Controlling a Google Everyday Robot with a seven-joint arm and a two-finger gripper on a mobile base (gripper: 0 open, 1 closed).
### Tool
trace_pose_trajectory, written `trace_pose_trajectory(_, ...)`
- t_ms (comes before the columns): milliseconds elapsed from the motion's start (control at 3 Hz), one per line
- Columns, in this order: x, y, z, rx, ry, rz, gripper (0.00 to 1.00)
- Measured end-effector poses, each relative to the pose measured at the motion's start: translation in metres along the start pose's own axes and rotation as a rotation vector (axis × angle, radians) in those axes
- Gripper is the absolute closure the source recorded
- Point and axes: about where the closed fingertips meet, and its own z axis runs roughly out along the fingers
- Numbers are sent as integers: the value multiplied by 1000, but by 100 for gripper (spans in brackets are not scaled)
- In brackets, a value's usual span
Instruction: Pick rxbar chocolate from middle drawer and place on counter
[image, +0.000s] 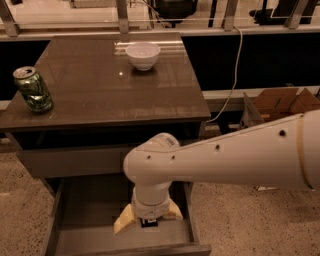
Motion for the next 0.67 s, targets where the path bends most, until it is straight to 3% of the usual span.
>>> trace_pose_trajectory(333,-25,10,17,91,-98,-11,0)
trace_pose_trajectory(667,-46,4,25,82,-157,77,0)
